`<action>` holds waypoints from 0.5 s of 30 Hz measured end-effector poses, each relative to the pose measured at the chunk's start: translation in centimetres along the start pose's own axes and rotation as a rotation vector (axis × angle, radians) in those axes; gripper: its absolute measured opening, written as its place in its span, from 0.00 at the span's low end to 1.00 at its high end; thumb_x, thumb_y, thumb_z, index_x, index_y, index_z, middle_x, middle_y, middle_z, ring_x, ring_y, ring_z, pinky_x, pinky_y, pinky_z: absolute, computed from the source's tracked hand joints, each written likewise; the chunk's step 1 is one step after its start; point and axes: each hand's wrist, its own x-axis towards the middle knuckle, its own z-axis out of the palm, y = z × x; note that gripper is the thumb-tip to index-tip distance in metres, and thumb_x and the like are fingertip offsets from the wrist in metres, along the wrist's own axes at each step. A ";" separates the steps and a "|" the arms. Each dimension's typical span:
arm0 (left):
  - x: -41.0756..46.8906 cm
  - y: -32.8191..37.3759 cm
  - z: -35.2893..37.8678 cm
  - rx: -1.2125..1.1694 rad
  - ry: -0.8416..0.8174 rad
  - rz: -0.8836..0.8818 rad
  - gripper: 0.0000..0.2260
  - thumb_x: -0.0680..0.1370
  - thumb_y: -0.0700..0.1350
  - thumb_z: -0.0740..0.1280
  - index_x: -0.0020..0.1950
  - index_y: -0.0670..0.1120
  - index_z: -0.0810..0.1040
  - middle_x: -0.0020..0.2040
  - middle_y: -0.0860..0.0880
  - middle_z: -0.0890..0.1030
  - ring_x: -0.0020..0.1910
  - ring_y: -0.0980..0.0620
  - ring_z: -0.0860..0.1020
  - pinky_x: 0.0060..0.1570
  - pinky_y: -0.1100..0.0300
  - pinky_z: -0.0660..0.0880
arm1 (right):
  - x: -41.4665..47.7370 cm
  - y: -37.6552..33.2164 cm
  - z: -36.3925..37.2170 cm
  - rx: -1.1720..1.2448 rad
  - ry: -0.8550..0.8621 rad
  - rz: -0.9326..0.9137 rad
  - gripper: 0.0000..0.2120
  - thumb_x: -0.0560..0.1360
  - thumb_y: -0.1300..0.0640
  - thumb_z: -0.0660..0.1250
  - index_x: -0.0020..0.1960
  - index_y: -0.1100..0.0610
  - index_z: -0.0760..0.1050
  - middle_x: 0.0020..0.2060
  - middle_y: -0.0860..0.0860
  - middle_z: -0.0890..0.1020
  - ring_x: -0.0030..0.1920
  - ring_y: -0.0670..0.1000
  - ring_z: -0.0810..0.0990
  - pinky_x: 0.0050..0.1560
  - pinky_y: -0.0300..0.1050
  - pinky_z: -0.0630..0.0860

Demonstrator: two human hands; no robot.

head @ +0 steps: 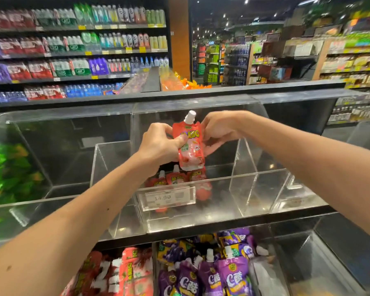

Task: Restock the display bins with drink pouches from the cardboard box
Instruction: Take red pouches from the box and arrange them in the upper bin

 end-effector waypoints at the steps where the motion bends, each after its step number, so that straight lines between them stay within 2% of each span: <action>1: 0.6 -0.1 0.6 0.022 -0.012 -0.021 0.11 0.66 0.49 0.76 0.41 0.45 0.80 0.42 0.41 0.84 0.44 0.41 0.85 0.48 0.42 0.82 | -0.9 -0.5 -0.6 0.003 0.023 -0.041 0.10 0.77 0.75 0.61 0.53 0.68 0.78 0.45 0.61 0.82 0.42 0.54 0.83 0.45 0.44 0.84; 3: 2.2 -0.4 2.1 0.074 -0.060 -0.067 0.08 0.67 0.43 0.77 0.41 0.44 0.81 0.43 0.40 0.85 0.45 0.41 0.85 0.48 0.43 0.82 | -2.4 -1.2 -1.3 -0.213 0.086 -0.101 0.07 0.78 0.69 0.64 0.53 0.65 0.79 0.45 0.57 0.82 0.44 0.55 0.84 0.43 0.41 0.82; 5: 3.6 -0.3 4.0 0.083 -0.134 -0.134 0.11 0.71 0.41 0.78 0.48 0.40 0.81 0.48 0.39 0.84 0.45 0.42 0.84 0.47 0.45 0.83 | -3.3 -1.4 -1.2 -0.683 0.227 -0.162 0.08 0.79 0.60 0.66 0.54 0.64 0.79 0.49 0.57 0.83 0.47 0.57 0.82 0.40 0.43 0.76; 7: 4.8 0.1 5.7 0.051 -0.212 -0.222 0.16 0.74 0.40 0.76 0.58 0.37 0.78 0.55 0.38 0.82 0.48 0.42 0.84 0.44 0.49 0.84 | -4.1 -1.3 -0.8 -0.883 0.343 -0.252 0.06 0.77 0.64 0.64 0.51 0.64 0.78 0.49 0.60 0.82 0.43 0.58 0.79 0.37 0.46 0.71; 10: 5.4 0.3 7.6 0.096 -0.380 -0.322 0.15 0.80 0.33 0.67 0.66 0.33 0.74 0.58 0.35 0.81 0.54 0.39 0.83 0.37 0.57 0.83 | -4.7 -0.5 -0.5 -1.031 0.262 -0.309 0.09 0.76 0.69 0.61 0.51 0.63 0.78 0.38 0.54 0.77 0.34 0.53 0.74 0.29 0.42 0.68; 11: 5.5 0.1 8.2 0.124 -0.422 -0.350 0.16 0.79 0.31 0.66 0.67 0.32 0.72 0.56 0.35 0.82 0.51 0.39 0.84 0.39 0.55 0.84 | -4.6 -0.1 -0.4 -1.079 0.237 -0.292 0.10 0.77 0.68 0.61 0.54 0.63 0.78 0.39 0.53 0.76 0.36 0.53 0.76 0.32 0.42 0.70; 13: 5.8 -0.9 9.3 0.173 -0.486 -0.361 0.20 0.77 0.30 0.69 0.67 0.32 0.70 0.53 0.36 0.82 0.44 0.42 0.84 0.43 0.50 0.84 | -4.7 0.7 -0.1 -1.145 0.209 -0.271 0.13 0.79 0.64 0.60 0.62 0.62 0.77 0.50 0.56 0.81 0.49 0.58 0.81 0.41 0.45 0.71; 15: 6.1 -1.9 10.2 0.219 -0.531 -0.360 0.24 0.76 0.31 0.70 0.70 0.35 0.67 0.60 0.37 0.79 0.46 0.43 0.84 0.45 0.49 0.83 | -4.4 1.2 0.2 -1.201 0.188 -0.272 0.14 0.81 0.63 0.60 0.65 0.62 0.76 0.59 0.57 0.81 0.59 0.58 0.80 0.45 0.46 0.70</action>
